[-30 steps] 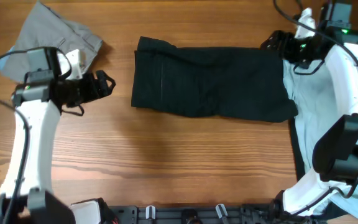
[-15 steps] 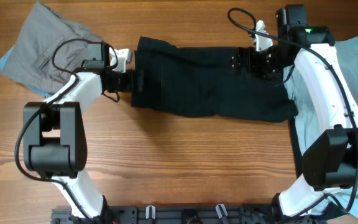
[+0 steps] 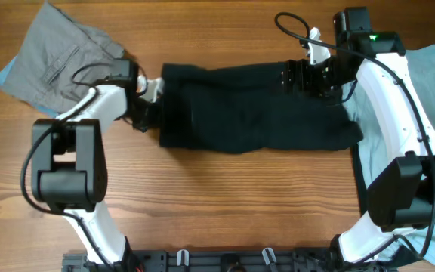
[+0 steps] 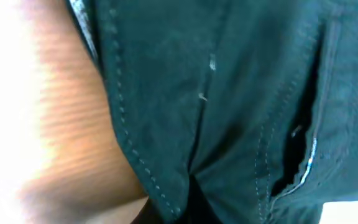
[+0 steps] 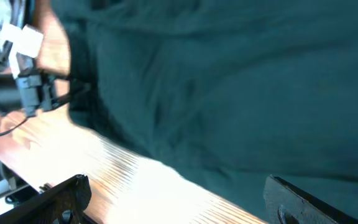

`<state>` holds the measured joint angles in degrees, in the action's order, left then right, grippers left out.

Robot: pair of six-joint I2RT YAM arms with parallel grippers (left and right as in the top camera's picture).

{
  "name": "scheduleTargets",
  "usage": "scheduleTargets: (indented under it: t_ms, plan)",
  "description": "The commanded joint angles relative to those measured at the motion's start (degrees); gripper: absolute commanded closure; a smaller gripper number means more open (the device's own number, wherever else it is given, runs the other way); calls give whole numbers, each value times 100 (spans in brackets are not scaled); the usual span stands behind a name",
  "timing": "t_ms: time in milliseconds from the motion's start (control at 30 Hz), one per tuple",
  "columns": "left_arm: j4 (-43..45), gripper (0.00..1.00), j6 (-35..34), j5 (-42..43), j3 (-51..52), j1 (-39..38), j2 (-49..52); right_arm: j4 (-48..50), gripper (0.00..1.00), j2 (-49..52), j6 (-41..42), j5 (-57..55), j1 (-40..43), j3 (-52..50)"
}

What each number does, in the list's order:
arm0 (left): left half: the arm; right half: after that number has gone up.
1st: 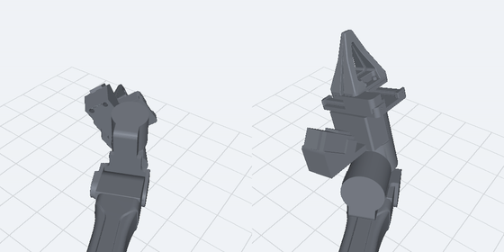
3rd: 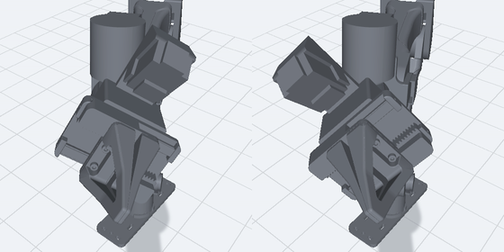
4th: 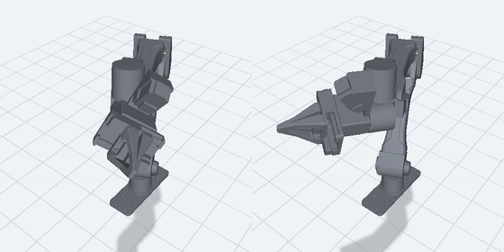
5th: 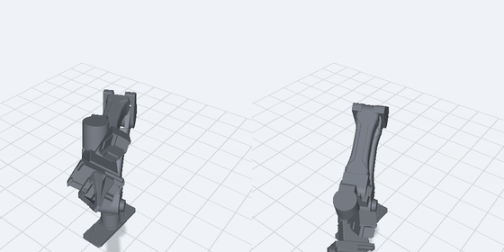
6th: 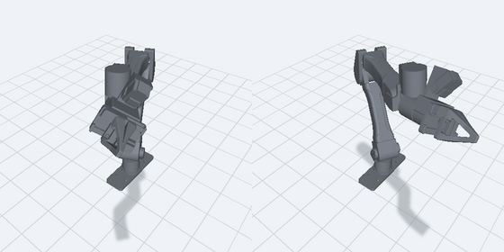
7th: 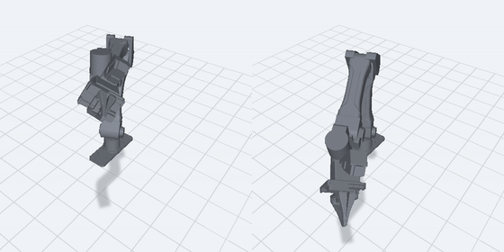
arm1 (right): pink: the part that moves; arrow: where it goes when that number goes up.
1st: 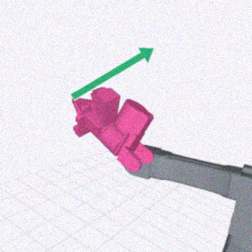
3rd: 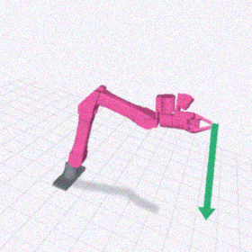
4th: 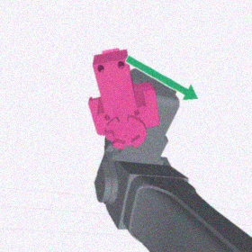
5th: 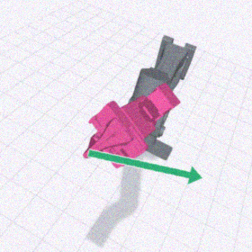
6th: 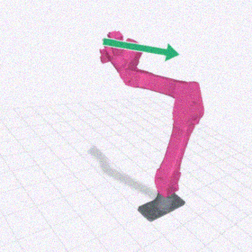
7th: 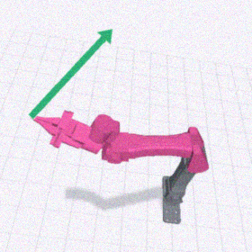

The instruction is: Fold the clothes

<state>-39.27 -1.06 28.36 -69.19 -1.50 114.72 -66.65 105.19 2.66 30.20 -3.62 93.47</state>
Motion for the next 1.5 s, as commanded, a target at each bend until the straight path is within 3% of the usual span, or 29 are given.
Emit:
scheduleTargets:
  t_ms: [0, 33, 100, 167, 267, 400, 533, 667, 767, 867, 933, 1033, 1133, 1200, 1300, 1333, 1467]
  plan:
    - [-319, 96, -153, -754, 208, 758, -179, 7, 14, -142, -118, -396, -31, -103]
    - [-326, 96, -153, -684, 208, 876, -249, 52, 25, -136, -105, -490, -31, -184]
    - [-461, 96, -149, -682, 208, 1025, -328, 192, 59, -131, -46, -588, -33, -439]
    - [-715, 96, -66, -780, 210, 1080, -343, 315, 74, -107, 232, -645, -37, -780]
    - [-1021, 96, -70, -1311, 210, 1071, -341, 450, 79, -50, 848, -1062, -46, -1528]
    - [-1034, 96, -114, -1322, 210, 1071, -341, 879, 82, 42, 1344, -1453, -39, -2601]
    - [-1080, 96, -114, -1375, 210, 1095, -341, 1143, 91, 101, 2479, -2861, 52, -3252]
    - [-1119, 96, -114, -1386, 210, 1202, -442, 1458, 91, 103, 2592, -2887, 247, -3530]
    - [-1071, 47, -109, -1318, 210, 1228, -507, 1458, 90, 101, 2581, -2892, 308, -3532]
    - [-752, 16, -107, -1080, 258, 1200, -492, 1458, 90, 101, 2492, -2889, 317, -3532]
    - [-415, 9, -76, -780, 356, 1145, -487, 1456, 90, 101, 2428, -2874, 315, -3532]
    - [118, 7, -61, -632, 568, 979, -431, 1456, 90, 101, 2422, -2874, 315, -3532]
    - [485, 12, -63, -629, 750, 772, -271, 1456, 90, 101, 2428, -2872, 315, -3532]
    - [623, 32, -63, -627, 831, 616, -122, 1458, 90, 101, 2426, -2872, 315, -3532]
    - [538, 87, -61, -638, 850, 409, 4, 1453, 90, 101, 2409, -2872, 317, -3532]
    - [476, 96, -61, -662, 848, 380, 2, 1451, 90, 101, 2402, -2872, 315, -3532]
    - [-249, 96, -70, -1119, 645, 450, -208, 1403, 96, 101, 2188, -2675, 317, -3532]
